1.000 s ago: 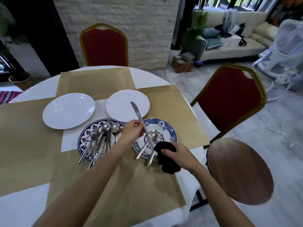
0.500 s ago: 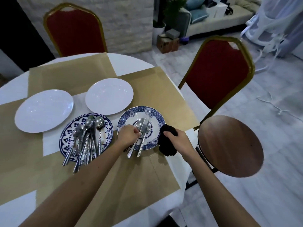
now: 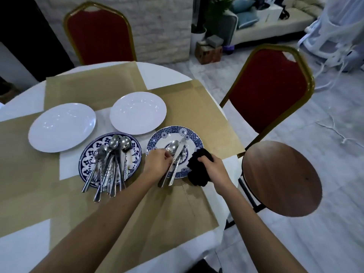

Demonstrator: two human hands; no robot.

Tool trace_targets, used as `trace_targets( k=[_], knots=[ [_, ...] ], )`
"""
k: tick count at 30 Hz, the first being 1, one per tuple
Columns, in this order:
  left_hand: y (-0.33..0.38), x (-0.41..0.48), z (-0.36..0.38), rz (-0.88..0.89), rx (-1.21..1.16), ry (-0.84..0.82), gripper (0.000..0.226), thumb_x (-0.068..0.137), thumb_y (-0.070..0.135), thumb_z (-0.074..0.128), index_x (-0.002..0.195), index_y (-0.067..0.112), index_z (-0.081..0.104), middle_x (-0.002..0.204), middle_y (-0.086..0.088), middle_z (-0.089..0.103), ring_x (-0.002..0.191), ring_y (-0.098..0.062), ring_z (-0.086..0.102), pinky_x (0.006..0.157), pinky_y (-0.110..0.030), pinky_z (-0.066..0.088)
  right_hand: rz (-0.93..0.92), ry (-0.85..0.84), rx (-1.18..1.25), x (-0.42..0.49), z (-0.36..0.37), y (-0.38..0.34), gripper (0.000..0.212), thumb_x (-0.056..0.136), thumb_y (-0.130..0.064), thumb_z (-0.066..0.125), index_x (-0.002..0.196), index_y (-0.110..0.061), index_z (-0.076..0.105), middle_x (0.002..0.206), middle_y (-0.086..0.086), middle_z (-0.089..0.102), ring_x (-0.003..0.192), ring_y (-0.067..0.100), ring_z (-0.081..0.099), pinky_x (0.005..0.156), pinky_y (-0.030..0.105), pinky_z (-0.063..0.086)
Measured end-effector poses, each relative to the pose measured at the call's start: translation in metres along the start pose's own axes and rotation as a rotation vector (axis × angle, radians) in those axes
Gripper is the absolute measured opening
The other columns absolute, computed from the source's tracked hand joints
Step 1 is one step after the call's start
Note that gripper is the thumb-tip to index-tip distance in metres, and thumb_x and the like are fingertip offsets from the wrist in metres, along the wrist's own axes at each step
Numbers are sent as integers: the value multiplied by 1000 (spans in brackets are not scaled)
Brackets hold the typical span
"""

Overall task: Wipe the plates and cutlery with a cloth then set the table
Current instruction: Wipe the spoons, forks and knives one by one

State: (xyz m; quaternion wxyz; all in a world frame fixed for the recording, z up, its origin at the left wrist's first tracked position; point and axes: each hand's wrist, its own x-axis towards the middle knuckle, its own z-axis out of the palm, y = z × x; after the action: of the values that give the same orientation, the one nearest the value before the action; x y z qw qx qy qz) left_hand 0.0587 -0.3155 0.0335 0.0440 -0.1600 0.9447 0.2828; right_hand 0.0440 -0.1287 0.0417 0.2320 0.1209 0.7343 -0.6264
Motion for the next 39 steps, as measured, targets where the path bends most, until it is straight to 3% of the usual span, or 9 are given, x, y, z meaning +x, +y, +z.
trace_targets(
  k=[5,7,11,13,16,22,27,34,39],
  knots=[
    [-42,-26,-27,-74,-106,181,17,92,18,58,102,10,70,91,-7,72,70,-15,65,63,-20,50,20,-86,143,-2,30,-25,10,84,-19,56,92,-20,62,96,11,64,87,28,61,68,35,48],
    [-64,-42,-42,-149,-107,301,18,93,16,57,105,11,69,92,-11,72,75,-22,66,69,-28,51,103,-137,216,-1,48,-32,24,77,-29,60,98,-17,66,103,16,66,87,31,64,66,35,51],
    [-102,-72,-60,-305,-105,461,22,93,15,54,109,8,66,100,-15,68,92,-32,61,76,-36,45,253,-364,454,-1,87,-47,53,88,-54,49,92,-10,76,83,11,71,64,21,63,59,26,47],
    [-120,-79,-61,-361,-17,390,26,92,14,53,115,12,62,106,-13,64,96,-31,58,79,-35,44,262,-440,451,-1,104,-52,55,90,-57,50,99,-9,75,87,10,72,65,19,66,59,24,51],
    [-136,-84,-61,-397,74,274,29,91,16,53,120,17,57,108,-9,61,99,-28,57,76,-31,43,289,-459,342,-4,129,-56,39,90,-44,57,100,-9,71,81,10,73,64,21,68,56,25,54],
    [-139,-78,-64,-405,70,202,24,92,18,53,115,15,57,109,-10,62,98,-28,58,76,-32,43,265,-422,185,1,151,-48,38,86,-33,69,114,-8,66,101,17,73,91,32,71,76,38,58],
    [-146,-72,-73,-420,85,139,24,92,15,51,115,10,56,106,-12,65,98,-28,61,78,-34,46,203,-400,79,0,152,-43,30,87,-29,70,110,-10,65,95,17,74,81,33,72,68,38,59],
    [-156,-79,-97,-515,-18,68,20,91,22,47,99,10,61,104,-10,64,92,-26,57,71,-27,39,194,-399,-4,-3,153,-37,30,87,-30,70,110,-12,65,97,17,73,87,35,71,71,41,59],
    [-152,-86,-108,-609,-176,60,34,98,29,36,105,4,59,112,-18,61,105,-34,57,83,-34,43,192,-434,-14,-10,160,-40,22,89,-28,67,104,-12,65,96,17,73,81,33,71,62,35,57]
  ],
)
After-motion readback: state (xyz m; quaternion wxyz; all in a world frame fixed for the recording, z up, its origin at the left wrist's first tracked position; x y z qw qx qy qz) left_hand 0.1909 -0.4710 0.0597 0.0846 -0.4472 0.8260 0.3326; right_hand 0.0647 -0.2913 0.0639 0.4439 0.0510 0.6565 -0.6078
